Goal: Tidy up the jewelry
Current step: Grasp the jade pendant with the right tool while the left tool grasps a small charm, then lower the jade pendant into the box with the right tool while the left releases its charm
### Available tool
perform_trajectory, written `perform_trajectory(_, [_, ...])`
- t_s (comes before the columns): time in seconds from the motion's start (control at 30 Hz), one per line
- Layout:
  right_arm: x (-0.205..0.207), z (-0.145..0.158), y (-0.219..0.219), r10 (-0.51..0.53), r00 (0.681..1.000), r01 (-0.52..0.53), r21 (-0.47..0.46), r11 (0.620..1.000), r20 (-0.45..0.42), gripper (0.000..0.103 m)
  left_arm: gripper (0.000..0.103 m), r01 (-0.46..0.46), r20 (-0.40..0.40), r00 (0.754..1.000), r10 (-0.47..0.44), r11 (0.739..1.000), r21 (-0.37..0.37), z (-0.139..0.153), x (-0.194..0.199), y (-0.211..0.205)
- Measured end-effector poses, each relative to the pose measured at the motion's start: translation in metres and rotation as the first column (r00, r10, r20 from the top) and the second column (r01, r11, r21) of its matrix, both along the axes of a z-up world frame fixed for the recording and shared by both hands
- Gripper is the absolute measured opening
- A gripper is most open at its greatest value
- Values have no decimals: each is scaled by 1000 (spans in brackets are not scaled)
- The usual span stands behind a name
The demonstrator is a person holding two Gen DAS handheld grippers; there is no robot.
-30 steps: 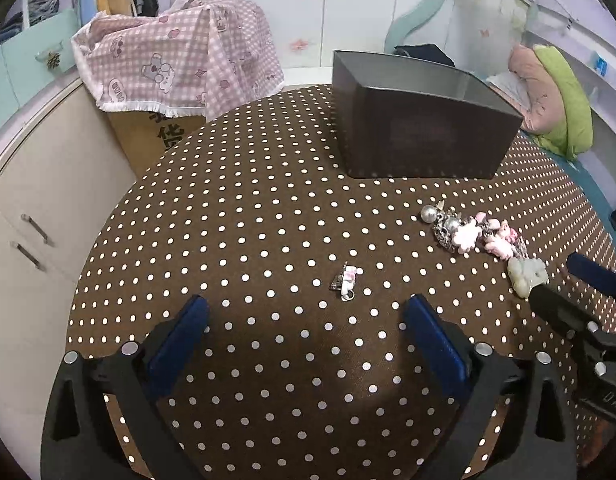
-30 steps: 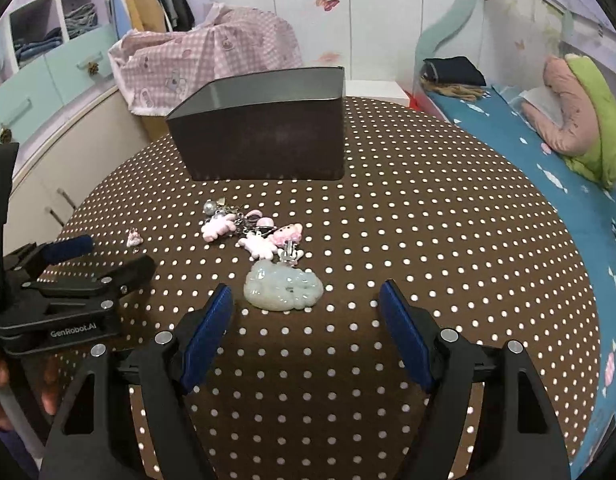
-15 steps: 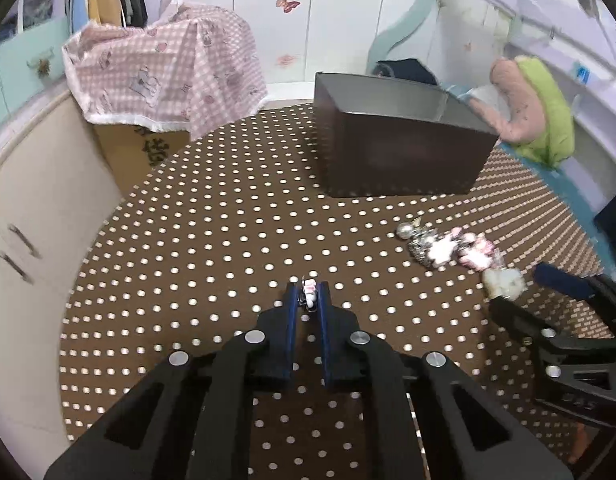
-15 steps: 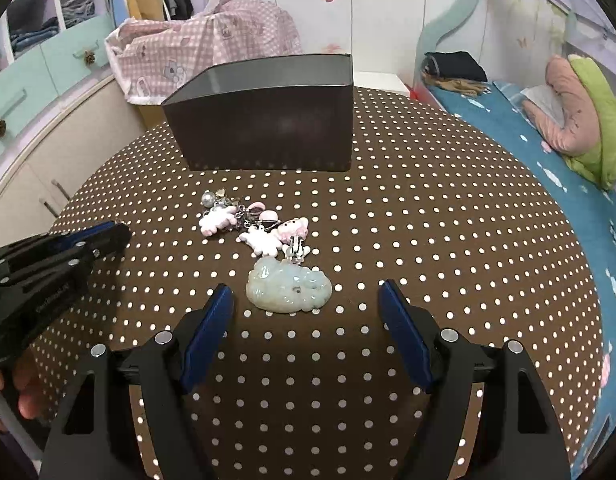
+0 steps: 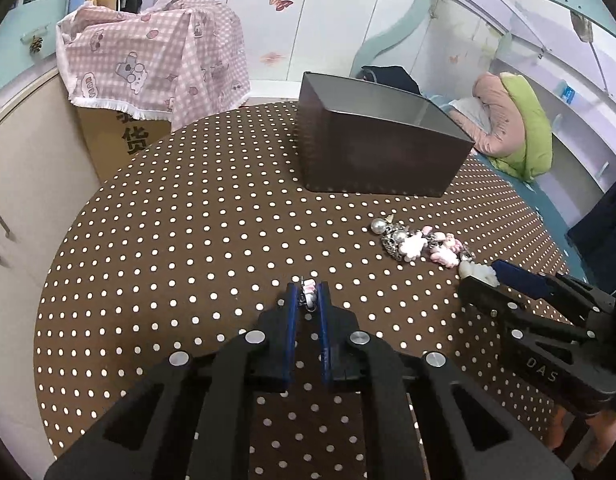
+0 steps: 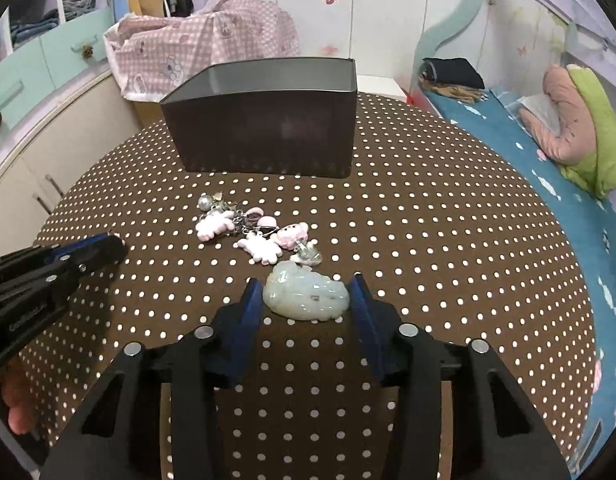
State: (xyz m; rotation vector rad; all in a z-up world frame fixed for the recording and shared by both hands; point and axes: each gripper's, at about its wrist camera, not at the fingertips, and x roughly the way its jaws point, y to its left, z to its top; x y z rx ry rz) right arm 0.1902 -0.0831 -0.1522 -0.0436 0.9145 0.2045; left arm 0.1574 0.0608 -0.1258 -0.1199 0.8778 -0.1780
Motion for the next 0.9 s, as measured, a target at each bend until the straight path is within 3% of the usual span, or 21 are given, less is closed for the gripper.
perform_trajectory(0.3, [-14,4,-18,-2,1000,2,58,998,-3,44,8,37,43,998,-35,999,-32,24,-2,-2])
perform_trajectory(0.6, [-18,39,-33,-1,997,-8,132,991,72,44,8,92,120,989,-83,993,-71,61,13,-10])
perform_trajectory(0.9, [38,87,-27,-2,982,-27,154,988,188,44,8,97,172,981,-85,993,-67,87,67,-17])
